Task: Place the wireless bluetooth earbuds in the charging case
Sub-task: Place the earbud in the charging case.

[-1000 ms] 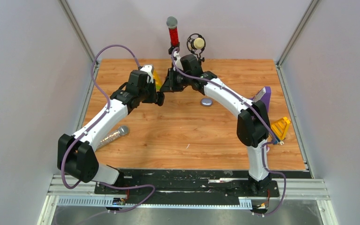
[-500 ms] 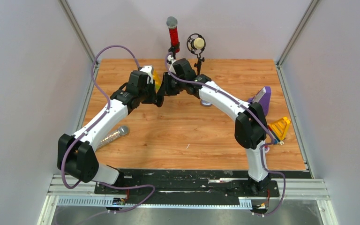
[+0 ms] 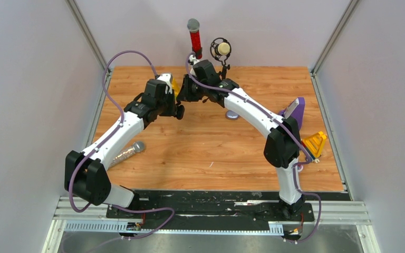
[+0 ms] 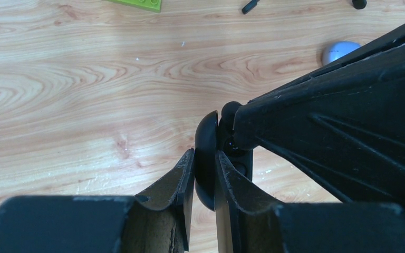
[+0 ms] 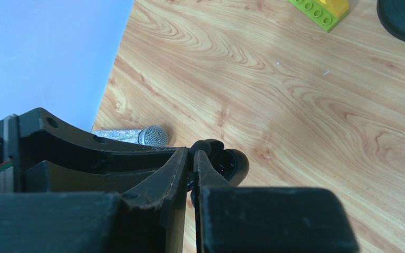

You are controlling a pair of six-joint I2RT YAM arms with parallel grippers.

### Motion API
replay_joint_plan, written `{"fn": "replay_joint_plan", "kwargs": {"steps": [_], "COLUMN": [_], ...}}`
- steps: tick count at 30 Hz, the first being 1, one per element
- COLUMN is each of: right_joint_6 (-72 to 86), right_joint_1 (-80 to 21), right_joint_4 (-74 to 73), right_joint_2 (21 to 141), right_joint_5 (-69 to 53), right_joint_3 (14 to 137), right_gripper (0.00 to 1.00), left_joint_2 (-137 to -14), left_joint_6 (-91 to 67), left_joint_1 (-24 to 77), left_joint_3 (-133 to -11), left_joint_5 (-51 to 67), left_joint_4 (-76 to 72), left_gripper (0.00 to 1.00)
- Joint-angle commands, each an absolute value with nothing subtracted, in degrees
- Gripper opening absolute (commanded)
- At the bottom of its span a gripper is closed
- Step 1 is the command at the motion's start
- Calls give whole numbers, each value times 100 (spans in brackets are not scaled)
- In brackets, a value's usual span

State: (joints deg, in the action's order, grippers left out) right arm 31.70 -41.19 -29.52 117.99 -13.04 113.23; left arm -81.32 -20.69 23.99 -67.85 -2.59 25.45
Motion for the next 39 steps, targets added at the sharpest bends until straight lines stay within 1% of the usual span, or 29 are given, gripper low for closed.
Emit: {"fn": "replay_joint_plan", "kwargs": {"steps": [1,8,16,23,28,39], "right_joint_6": [3330,3480,3480,3499,3460,3559], "right_joint_1": [-4192,-4303,-4425,-4447,-4447,-4460], "right_joint_4": [-3084,-3220,-3356,-3498,-3575,-3644], "right_joint_2": [11711,11604,11823,12044,12193,12281], "right_joint_5": [-1004,-635,-344,-149,-10,-82], "right_joint_3": [11387,11261,11543,11894,12147,12124], "right_gripper": [0,0,0,0,0,0], "left_joint_2": [-7927,-7895,-7879,-7905,-7914,-7906], "left_joint_6": [-2109,-2197,-2516,-2602,-2606,-2600], "left_joint_1": [2413,2417,2417,2417,2416,2417], "left_joint_3": [-6835,-6836,-6799,-6762,-6765,-6752], "left_joint_5": [-426,-567,-873,-878,-821,-841], "left_joint_4": [2352,2361,2398,2391,2380,2381], "left_gripper": [27,28,29,26,26,26]}}
